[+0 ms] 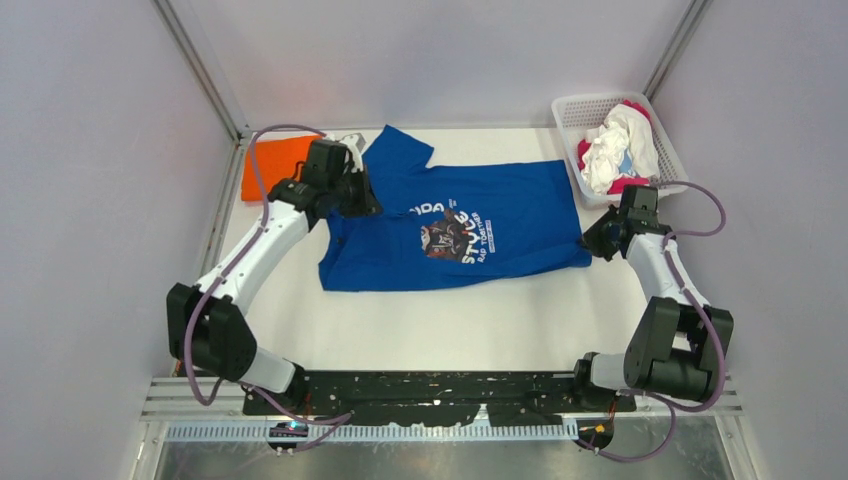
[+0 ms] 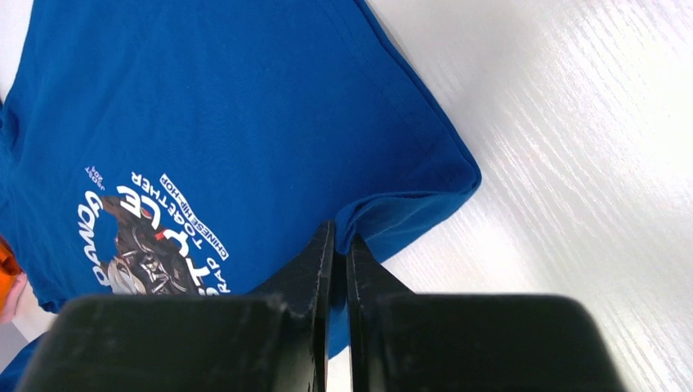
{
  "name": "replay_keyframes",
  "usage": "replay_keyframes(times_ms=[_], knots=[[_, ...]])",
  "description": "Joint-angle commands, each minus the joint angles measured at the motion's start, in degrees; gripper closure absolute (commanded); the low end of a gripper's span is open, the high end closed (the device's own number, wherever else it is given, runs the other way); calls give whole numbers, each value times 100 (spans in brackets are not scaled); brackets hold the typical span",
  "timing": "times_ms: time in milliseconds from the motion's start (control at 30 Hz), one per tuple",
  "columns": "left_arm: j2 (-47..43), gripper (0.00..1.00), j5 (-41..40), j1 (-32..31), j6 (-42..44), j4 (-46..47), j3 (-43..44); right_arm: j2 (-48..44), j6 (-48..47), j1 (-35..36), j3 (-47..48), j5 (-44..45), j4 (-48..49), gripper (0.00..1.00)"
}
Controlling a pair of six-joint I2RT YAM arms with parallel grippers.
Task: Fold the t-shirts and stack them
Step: Fold the flattened tshirt in 1/3 of the way
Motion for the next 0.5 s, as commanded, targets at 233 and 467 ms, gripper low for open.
replay_keyframes(times_ms=[233, 467], knots=[[1779, 100, 226, 461, 537, 392, 1488, 1227, 489, 151, 916, 339, 675, 76], [2403, 100, 109, 663, 553, 399, 2112, 1804, 517, 211, 1344, 544, 757, 57]])
